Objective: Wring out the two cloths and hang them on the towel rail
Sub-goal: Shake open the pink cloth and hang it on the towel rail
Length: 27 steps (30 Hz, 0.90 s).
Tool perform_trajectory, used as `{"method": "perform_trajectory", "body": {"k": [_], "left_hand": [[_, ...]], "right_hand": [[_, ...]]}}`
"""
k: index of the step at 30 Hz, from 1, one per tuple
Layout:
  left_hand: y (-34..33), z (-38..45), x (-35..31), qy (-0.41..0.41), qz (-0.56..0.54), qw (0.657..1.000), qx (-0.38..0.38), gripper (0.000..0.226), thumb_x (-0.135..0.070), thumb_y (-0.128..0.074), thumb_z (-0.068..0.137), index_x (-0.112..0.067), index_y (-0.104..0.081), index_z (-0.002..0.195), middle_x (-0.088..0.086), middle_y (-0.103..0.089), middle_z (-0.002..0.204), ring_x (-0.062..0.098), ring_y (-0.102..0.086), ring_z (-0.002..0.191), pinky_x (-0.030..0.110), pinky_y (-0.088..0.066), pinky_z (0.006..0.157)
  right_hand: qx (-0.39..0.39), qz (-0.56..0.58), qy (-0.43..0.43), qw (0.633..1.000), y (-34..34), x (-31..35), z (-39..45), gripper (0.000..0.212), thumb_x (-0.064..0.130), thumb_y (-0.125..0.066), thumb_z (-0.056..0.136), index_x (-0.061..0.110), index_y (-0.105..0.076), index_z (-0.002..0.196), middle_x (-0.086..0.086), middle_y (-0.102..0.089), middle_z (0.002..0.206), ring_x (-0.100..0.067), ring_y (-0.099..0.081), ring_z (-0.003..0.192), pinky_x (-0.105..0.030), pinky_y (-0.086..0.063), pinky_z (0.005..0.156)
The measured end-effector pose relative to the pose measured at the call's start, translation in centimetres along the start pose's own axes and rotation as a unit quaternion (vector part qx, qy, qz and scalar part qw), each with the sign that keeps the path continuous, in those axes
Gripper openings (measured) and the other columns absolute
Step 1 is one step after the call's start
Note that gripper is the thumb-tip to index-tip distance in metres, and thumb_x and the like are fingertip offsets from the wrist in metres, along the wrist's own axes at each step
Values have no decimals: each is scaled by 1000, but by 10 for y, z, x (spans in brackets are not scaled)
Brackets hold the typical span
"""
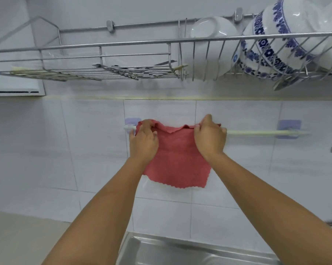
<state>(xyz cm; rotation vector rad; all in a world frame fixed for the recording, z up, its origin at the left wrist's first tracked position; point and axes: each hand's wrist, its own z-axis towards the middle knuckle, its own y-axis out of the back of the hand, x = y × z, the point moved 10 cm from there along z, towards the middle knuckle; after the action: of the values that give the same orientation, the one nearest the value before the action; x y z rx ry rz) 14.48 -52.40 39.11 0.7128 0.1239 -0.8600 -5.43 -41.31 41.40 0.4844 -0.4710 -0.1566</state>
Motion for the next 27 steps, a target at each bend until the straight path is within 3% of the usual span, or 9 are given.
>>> {"method": "perform_trajectory", "body": {"k": [3, 7, 11, 14, 19, 22, 25, 27], "left_hand": [[-2, 5, -4, -21, 73, 997, 22, 30, -32, -36, 100, -16, -55, 117, 3, -66, 114, 23, -56, 114, 47, -25, 108], [-6, 12, -7, -36, 152, 987, 36, 47, -45, -24, 100, -22, -58, 123, 1, -63, 124, 22, -51, 121, 51, -22, 106], [-17, 13, -5, -9, 168, 985, 32, 50, -48, -20, 101, -24, -58, 123, 5, -60, 126, 27, -44, 124, 53, -17, 108], [-23, 14, 2, 27, 164, 986, 26, 49, -48, -22, 100, -23, -57, 123, 10, -53, 125, 30, -37, 126, 54, -12, 110], [-28, 12, -2, 25, 156, 987, 11, 51, -50, -22, 100, -15, -56, 118, 7, -63, 115, 30, -48, 116, 49, -26, 105], [-23, 11, -3, 17, 136, 990, -11, 47, -51, -28, 99, -14, -53, 113, 8, -65, 108, 31, -52, 110, 48, -32, 101], [-25, 10, -1, 16, 148, 989, 2, 47, -50, -27, 99, -15, -55, 114, 10, -60, 115, 30, -48, 115, 49, -28, 104], [-23, 8, 2, 28, 147, 989, -8, 48, -50, -27, 99, -16, -57, 115, 11, -53, 119, 30, -43, 119, 51, -23, 107]], "right_hand": [[-13, -96, 83, 992, -9, 4, -13, 31, 33, -37, 99, 11, -58, 97, -4, -64, 76, -26, -59, 76, -41, -36, 85], [-38, -147, 104, 983, -13, 2, -15, 38, 35, -35, 101, 13, -65, 94, -5, -67, 85, -29, -56, 91, -45, -36, 92], [-78, -147, 94, 982, -6, 0, -10, 35, 34, -47, 99, 11, -70, 84, -9, -58, 87, -31, -50, 90, -46, -33, 87], [-69, -159, 100, 980, -9, 2, -8, 34, 34, -46, 99, 13, -70, 87, -7, -61, 85, -29, -52, 88, -40, -25, 84], [-60, -121, 58, 989, -14, -3, -9, 33, 37, -42, 99, 10, -59, 91, -6, -64, 76, -29, -57, 88, -41, -24, 89], [-67, -120, 51, 989, -18, -7, -16, 39, 41, -39, 100, 11, -62, 91, -8, -63, 88, -30, -53, 98, -43, -25, 94], [-65, -128, 54, 988, -19, -12, -17, 45, 44, -37, 100, 12, -68, 92, -9, -56, 107, -31, -47, 107, -45, -23, 98], [-61, -127, 63, 988, -16, -12, -14, 48, 47, -37, 99, 13, -70, 90, -9, -54, 107, -30, -44, 105, -45, -22, 96]]}}
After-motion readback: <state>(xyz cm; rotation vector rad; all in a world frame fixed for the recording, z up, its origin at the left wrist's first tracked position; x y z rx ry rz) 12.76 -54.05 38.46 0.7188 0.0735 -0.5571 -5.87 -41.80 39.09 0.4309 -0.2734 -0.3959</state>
